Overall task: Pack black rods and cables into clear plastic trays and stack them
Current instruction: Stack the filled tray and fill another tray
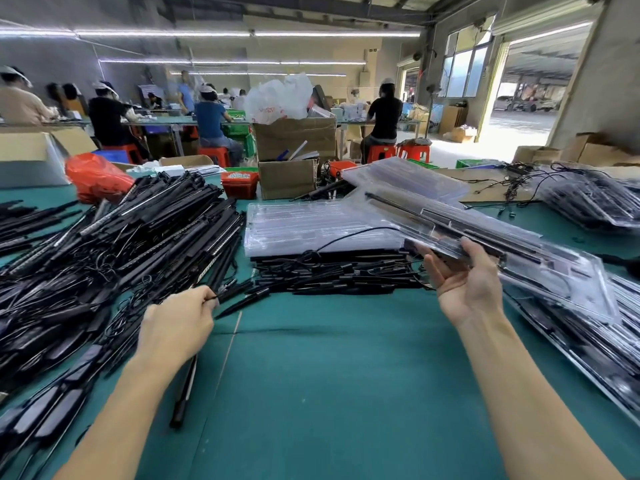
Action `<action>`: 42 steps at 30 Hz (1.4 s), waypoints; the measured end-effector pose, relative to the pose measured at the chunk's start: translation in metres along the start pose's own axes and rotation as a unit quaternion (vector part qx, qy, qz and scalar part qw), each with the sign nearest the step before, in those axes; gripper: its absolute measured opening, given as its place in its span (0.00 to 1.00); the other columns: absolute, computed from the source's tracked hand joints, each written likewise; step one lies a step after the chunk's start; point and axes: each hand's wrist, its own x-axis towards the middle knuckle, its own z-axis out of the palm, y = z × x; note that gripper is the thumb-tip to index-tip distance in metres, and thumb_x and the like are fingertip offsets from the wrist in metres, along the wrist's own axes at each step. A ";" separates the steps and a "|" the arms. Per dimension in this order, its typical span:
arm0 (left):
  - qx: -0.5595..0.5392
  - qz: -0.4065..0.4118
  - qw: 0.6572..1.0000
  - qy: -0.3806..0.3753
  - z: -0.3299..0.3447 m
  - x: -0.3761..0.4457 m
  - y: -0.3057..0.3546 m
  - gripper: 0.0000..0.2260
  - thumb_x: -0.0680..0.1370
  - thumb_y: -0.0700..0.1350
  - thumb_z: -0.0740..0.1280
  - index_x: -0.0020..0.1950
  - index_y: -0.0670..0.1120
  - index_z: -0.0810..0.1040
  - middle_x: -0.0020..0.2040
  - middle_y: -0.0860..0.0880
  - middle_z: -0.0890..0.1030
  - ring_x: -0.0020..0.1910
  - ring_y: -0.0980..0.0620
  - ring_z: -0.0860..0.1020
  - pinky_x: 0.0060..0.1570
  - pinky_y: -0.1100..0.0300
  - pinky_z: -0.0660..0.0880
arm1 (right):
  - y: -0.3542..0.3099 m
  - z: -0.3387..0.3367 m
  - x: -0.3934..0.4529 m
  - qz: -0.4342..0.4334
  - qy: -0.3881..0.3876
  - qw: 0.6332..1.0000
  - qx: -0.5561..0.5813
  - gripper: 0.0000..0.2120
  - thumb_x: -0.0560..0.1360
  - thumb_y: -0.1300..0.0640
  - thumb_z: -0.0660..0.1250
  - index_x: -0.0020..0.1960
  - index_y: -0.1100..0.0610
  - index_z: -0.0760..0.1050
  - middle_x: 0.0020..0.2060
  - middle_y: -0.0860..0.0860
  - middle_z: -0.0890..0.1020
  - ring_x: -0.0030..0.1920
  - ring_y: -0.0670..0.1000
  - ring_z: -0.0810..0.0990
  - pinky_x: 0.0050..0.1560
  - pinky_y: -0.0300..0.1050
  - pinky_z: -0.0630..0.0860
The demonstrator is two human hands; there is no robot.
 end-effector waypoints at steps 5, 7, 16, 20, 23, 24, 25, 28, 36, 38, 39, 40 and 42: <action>-0.193 0.033 0.973 0.125 -0.016 -0.005 0.023 0.08 0.83 0.53 0.61 0.54 0.53 0.79 0.37 0.51 0.82 0.39 0.43 0.79 0.42 0.50 0.76 | -0.006 -0.007 0.002 -0.026 0.038 0.999 0.009 0.09 0.81 0.58 0.66 0.42 0.57 0.71 0.55 0.59 0.78 0.47 0.65 0.86 0.37 0.45 0.83; -0.257 0.054 0.956 0.129 -0.022 -0.008 0.036 0.07 0.82 0.52 0.63 0.52 0.53 0.78 0.33 0.52 0.81 0.36 0.44 0.79 0.39 0.49 0.78 | -0.007 -0.010 0.004 -0.032 0.057 0.997 0.027 0.10 0.81 0.57 0.66 0.42 0.56 0.70 0.58 0.62 0.80 0.48 0.64 0.86 0.38 0.45 0.83; -0.409 0.099 0.906 -0.053 0.000 -0.029 0.082 0.12 0.77 0.39 0.69 0.52 0.57 0.75 0.38 0.53 0.83 0.31 0.45 0.81 0.29 0.57 0.75 | -0.019 -0.029 0.028 -0.080 0.193 0.975 0.074 0.13 0.80 0.58 0.68 0.54 0.59 0.64 0.56 0.66 0.75 0.48 0.61 0.86 0.47 0.48 0.84; -0.447 0.079 0.879 -0.146 0.021 -0.040 0.096 0.16 0.75 0.34 0.68 0.51 0.55 0.77 0.44 0.48 0.83 0.43 0.42 0.83 0.27 0.58 0.76 | -0.034 -0.038 0.044 -0.096 0.194 0.974 0.064 0.21 0.81 0.57 0.67 0.68 0.59 0.60 0.61 0.65 0.74 0.42 0.55 0.85 0.51 0.47 0.84; -0.459 0.080 0.858 -0.217 0.035 -0.051 0.111 0.15 0.74 0.31 0.68 0.50 0.50 0.79 0.45 0.43 0.83 0.42 0.44 0.83 0.31 0.57 0.79 | -0.045 -0.042 0.056 -0.104 0.216 0.969 0.054 0.25 0.81 0.56 0.66 0.74 0.56 0.60 0.67 0.62 0.71 0.42 0.52 0.85 0.45 0.41 0.83; -0.468 0.078 0.850 -0.230 0.039 -0.055 0.118 0.14 0.74 0.30 0.68 0.50 0.49 0.80 0.45 0.43 0.84 0.41 0.47 0.83 0.32 0.58 0.80 | -0.048 -0.042 0.059 -0.100 0.231 0.966 0.052 0.25 0.81 0.55 0.66 0.74 0.56 0.60 0.68 0.61 0.70 0.43 0.53 0.85 0.42 0.40 0.83; -0.481 0.076 0.840 -0.239 0.043 -0.059 0.125 0.13 0.74 0.30 0.69 0.50 0.48 0.80 0.45 0.43 0.84 0.40 0.50 0.82 0.33 0.58 0.80 | -0.050 -0.042 0.060 -0.087 0.243 0.966 0.033 0.22 0.81 0.52 0.66 0.72 0.56 0.63 0.67 0.60 0.71 0.45 0.54 0.85 0.40 0.41 0.83; -0.531 0.080 0.806 -0.250 0.050 -0.069 0.149 0.12 0.76 0.31 0.68 0.50 0.47 0.79 0.45 0.45 0.83 0.41 0.51 0.83 0.37 0.57 0.81 | -0.051 -0.046 0.060 0.017 0.256 0.960 -0.110 0.21 0.81 0.38 0.57 0.52 0.56 0.74 0.47 0.53 0.80 0.40 0.52 0.80 0.35 0.45 0.78; -0.589 0.080 0.763 -0.254 0.062 -0.091 0.213 0.07 0.78 0.34 0.68 0.49 0.46 0.76 0.49 0.46 0.79 0.44 0.47 0.85 0.34 0.55 0.82 | -0.040 -0.068 0.068 0.072 0.132 0.985 0.082 0.25 0.80 0.36 0.57 0.32 0.52 0.67 0.26 0.46 0.75 0.25 0.44 0.75 0.30 0.34 0.69; -0.568 0.075 0.779 -0.254 0.070 -0.090 0.226 0.05 0.78 0.35 0.68 0.49 0.45 0.78 0.48 0.48 0.79 0.41 0.49 0.84 0.38 0.52 0.84 | -0.035 -0.071 0.069 0.057 0.097 0.990 0.088 0.16 0.82 0.44 0.61 0.42 0.54 0.73 0.38 0.48 0.82 0.36 0.46 0.84 0.35 0.35 0.76; -0.554 0.077 0.789 -0.253 0.074 -0.089 0.232 0.05 0.78 0.35 0.68 0.51 0.43 0.80 0.48 0.49 0.80 0.38 0.53 0.82 0.41 0.52 0.84 | -0.032 -0.073 0.069 0.052 0.079 0.993 0.066 0.11 0.82 0.48 0.62 0.48 0.55 0.75 0.44 0.49 0.84 0.43 0.48 0.86 0.40 0.37 0.79; -0.544 0.082 0.797 -0.250 0.078 -0.088 0.238 0.06 0.78 0.35 0.68 0.53 0.42 0.82 0.47 0.49 0.81 0.36 0.56 0.80 0.43 0.54 0.84 | -0.029 -0.076 0.069 0.050 0.068 0.996 0.031 0.09 0.81 0.50 0.63 0.53 0.56 0.76 0.49 0.50 0.84 0.50 0.49 0.85 0.45 0.41 0.79; -0.541 0.100 0.801 -0.236 0.083 -0.087 0.251 0.09 0.78 0.34 0.66 0.56 0.40 0.83 0.48 0.46 0.83 0.40 0.55 0.81 0.48 0.53 0.83 | -0.022 -0.079 0.068 0.061 0.074 0.991 -0.092 0.09 0.81 0.50 0.63 0.53 0.55 0.76 0.50 0.51 0.83 0.51 0.50 0.83 0.48 0.43 0.76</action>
